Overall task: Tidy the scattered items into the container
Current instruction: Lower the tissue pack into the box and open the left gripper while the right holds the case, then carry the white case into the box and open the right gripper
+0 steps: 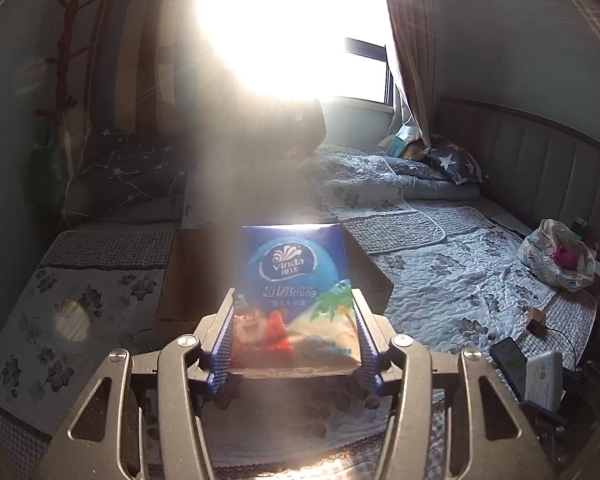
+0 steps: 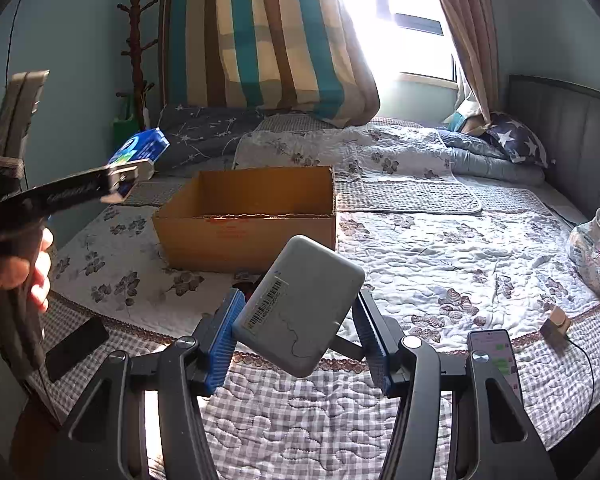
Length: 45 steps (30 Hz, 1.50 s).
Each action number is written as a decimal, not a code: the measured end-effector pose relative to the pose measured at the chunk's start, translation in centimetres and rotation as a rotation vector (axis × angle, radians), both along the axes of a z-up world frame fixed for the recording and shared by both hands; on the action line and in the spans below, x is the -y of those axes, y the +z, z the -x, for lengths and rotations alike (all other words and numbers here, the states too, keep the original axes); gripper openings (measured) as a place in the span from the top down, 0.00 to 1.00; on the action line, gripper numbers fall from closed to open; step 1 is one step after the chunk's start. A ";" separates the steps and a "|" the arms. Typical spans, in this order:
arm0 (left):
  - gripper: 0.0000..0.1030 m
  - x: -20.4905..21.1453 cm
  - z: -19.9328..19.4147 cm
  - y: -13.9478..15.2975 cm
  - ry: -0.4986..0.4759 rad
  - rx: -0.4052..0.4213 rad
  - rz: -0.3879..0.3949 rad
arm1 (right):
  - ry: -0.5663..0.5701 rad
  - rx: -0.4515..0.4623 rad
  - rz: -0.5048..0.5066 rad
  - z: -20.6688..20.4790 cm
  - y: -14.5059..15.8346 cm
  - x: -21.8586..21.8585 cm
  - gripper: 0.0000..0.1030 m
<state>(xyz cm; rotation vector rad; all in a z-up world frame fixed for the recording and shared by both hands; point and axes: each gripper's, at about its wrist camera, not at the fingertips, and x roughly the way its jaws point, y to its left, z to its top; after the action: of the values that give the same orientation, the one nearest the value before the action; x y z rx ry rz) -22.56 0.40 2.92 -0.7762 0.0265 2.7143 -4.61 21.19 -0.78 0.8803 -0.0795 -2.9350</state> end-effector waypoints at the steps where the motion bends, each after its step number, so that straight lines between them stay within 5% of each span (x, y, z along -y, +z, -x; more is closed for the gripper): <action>1: 0.00 0.0 3.0 -0.1 -0.001 0.048 -0.020 | 0.002 0.003 0.000 0.1 -0.1 0.0 0.45; 9: 0.00 -0.9 22.6 -7.0 0.091 0.494 -0.147 | 0.007 0.039 0.014 1.2 -1.2 -0.5 0.45; 16: 0.00 -3.0 27.7 -13.1 0.136 0.696 -0.123 | -0.008 0.078 0.007 2.4 -2.5 -1.3 0.45; 21: 0.00 -3.6 28.0 -15.0 0.159 0.737 -0.096 | -0.014 0.093 0.010 3.0 -3.0 -1.6 0.45; 26: 0.00 -2.4 27.1 -13.8 0.147 0.675 -0.152 | -0.014 0.093 0.010 3.2 -2.9 -1.4 0.45; 33: 0.00 2.2 16.7 -5.9 0.129 0.308 -0.265 | -0.012 0.058 0.015 2.6 -1.3 -1.0 0.45; 37: 0.00 4.3 6.5 -3.5 0.129 0.123 -0.242 | 0.029 0.023 0.023 3.3 0.4 -0.1 0.45; 45: 0.00 5.3 -9.0 -2.9 0.126 -0.048 -0.065 | 0.114 -0.070 0.060 9.2 5.3 2.6 0.45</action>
<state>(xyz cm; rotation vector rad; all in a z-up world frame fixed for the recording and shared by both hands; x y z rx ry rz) -13.57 -4.90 -0.01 -0.7167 -0.1026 2.8365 -13.79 18.57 4.53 0.7465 -0.1081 -2.8385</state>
